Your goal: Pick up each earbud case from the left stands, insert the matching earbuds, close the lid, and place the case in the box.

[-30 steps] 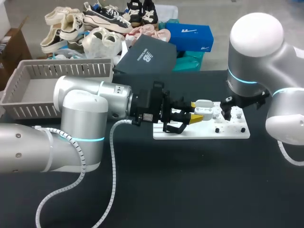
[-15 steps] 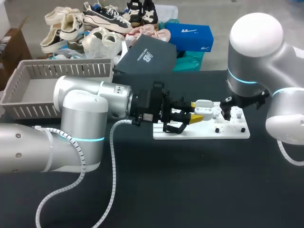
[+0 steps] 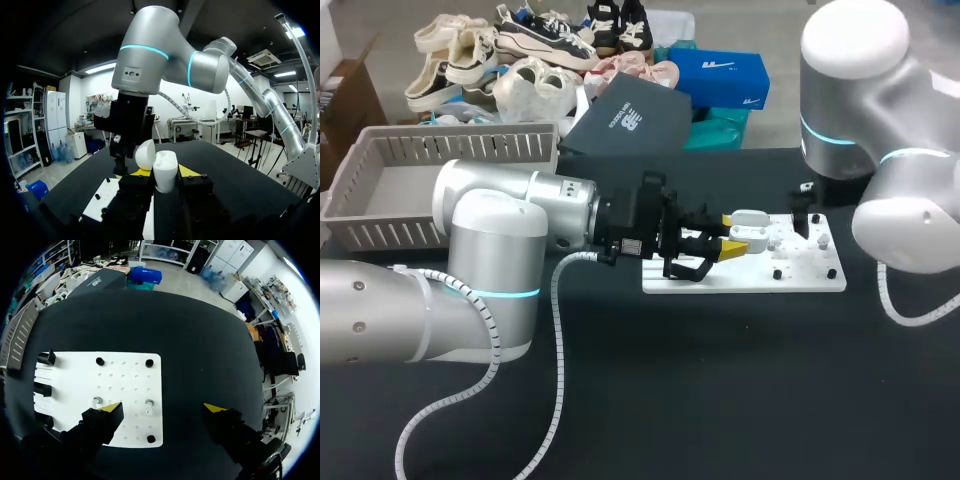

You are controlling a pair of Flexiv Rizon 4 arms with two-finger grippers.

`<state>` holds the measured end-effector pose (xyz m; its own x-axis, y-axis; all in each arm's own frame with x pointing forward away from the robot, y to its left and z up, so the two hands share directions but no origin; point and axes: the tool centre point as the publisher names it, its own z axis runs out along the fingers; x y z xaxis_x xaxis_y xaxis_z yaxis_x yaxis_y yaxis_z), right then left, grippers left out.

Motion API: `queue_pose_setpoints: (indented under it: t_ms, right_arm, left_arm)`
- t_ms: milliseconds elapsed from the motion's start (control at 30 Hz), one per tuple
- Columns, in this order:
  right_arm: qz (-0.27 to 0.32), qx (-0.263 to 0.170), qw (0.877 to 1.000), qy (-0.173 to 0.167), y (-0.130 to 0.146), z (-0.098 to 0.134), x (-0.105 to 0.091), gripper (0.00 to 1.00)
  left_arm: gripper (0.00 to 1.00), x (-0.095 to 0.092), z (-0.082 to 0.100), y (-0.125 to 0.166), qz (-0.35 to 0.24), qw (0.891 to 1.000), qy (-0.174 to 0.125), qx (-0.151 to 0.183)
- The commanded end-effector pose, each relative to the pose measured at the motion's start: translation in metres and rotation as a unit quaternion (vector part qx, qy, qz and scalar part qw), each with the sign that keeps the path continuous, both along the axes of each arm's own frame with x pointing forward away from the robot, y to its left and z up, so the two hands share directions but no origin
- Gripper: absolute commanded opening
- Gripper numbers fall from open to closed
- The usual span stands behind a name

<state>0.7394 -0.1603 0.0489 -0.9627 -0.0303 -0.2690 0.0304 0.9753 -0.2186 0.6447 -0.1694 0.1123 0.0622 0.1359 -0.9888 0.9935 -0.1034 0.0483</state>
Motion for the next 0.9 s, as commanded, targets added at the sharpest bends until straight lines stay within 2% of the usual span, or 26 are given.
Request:
queue_pose_setpoints:
  t_ms: [33, 200, 267, 367, 500, 667, 900]
  right_arm:
    - [-0.001, -0.007, 1.000, 0.013, 0.008, 0.004, -0.002, 1.00]
    - [0.007, -0.013, 1.000, 0.014, 0.006, -0.001, -0.006, 1.00]
    - [0.003, -0.016, 1.000, 0.017, 0.003, -0.006, -0.005, 0.70]
    - [0.001, -0.018, 1.000, 0.017, 0.002, -0.008, -0.006, 0.63]
    - [0.007, -0.020, 1.000, 0.017, 0.003, -0.010, -0.008, 0.62]
    - [0.016, -0.025, 0.999, 0.016, 0.006, -0.014, -0.010, 0.49]
    - [0.025, -0.029, 0.999, 0.018, 0.010, -0.018, -0.011, 0.47]
  left_arm:
    - [0.00, 0.001, -0.001, 0.000, 0.000, 1.000, 0.000, -0.001]
    - [0.00, 0.001, -0.001, 0.000, 0.000, 1.000, 0.000, -0.001]
    - [0.00, 0.001, -0.001, 0.000, 0.000, 1.000, 0.000, -0.001]
    - [0.00, 0.001, -0.001, 0.000, 0.000, 1.000, 0.000, -0.001]
    - [0.00, 0.001, -0.001, 0.000, 0.000, 1.000, 0.000, -0.001]
    - [0.00, 0.001, -0.001, 0.000, 0.000, 1.000, 0.000, -0.001]
    - [0.00, 0.001, -0.001, 0.000, 0.000, 1.000, 0.000, -0.001]
